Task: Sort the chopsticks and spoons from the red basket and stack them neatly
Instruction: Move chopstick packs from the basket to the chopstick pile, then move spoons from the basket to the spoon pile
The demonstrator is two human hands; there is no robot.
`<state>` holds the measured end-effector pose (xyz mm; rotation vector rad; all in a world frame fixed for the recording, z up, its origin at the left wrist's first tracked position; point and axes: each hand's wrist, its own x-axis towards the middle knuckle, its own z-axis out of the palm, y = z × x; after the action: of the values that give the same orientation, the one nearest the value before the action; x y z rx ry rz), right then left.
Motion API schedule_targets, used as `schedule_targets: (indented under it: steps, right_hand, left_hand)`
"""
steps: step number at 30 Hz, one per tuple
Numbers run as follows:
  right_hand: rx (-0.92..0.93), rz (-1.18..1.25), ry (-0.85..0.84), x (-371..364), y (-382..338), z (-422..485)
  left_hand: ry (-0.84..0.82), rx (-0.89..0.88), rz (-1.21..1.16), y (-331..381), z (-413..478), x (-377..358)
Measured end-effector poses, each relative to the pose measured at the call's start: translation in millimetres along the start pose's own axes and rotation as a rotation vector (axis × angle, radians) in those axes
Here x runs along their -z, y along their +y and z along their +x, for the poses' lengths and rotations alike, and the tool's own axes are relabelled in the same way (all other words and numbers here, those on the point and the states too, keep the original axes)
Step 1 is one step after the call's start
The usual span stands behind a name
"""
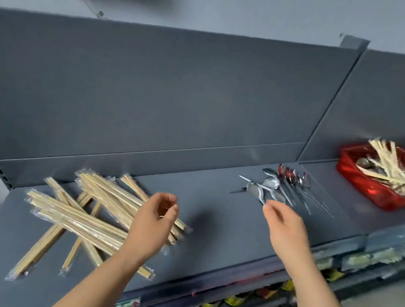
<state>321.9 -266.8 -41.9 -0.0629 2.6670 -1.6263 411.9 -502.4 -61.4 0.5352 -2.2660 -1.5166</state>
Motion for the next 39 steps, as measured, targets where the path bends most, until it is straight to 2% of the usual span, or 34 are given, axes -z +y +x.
schedule_targets:
  steps: [4,7,11,16,22,30,34,39]
  right_hand:
    - [-0.042,0.068,0.231,79.2,48.6,7.5]
    - [-0.093,0.07,0.339,138.6,84.7,18.9]
    - [-0.13,0.041,0.405,219.8,126.0,40.8]
    - [-0.134,-0.048,0.447,313.0,169.2,79.4]
    - [-0.158,-0.036,0.459,390.4,207.5,139.0]
    - [-0.111,0.027,0.409,439.4,223.5,250.7]
    - [-0.069,-0.001,0.35,451.7,226.0,311.4]
    - [-0.062,-0.113,0.183,455.5,235.6,375.6]
  left_hand:
    - [-0.156,-0.074,0.026,25.0,-4.2,-70.0]
    - [-0.256,-0.092,-0.003,49.1,-5.9,-131.4]
    - [-0.356,-0.11,-0.075,92.6,-4.1,-221.6]
    - [-0.405,-0.158,-0.143,141.7,2.2,-327.0]
    - [-0.41,-0.163,-0.164,179.1,29.6,-422.0]
    - [-0.425,-0.194,-0.13,219.8,107.4,-527.4]
    - [-0.497,-0.214,-0.014,231.6,145.9,-578.9]
    - [-0.643,-0.266,0.277,232.9,172.2,-637.5]
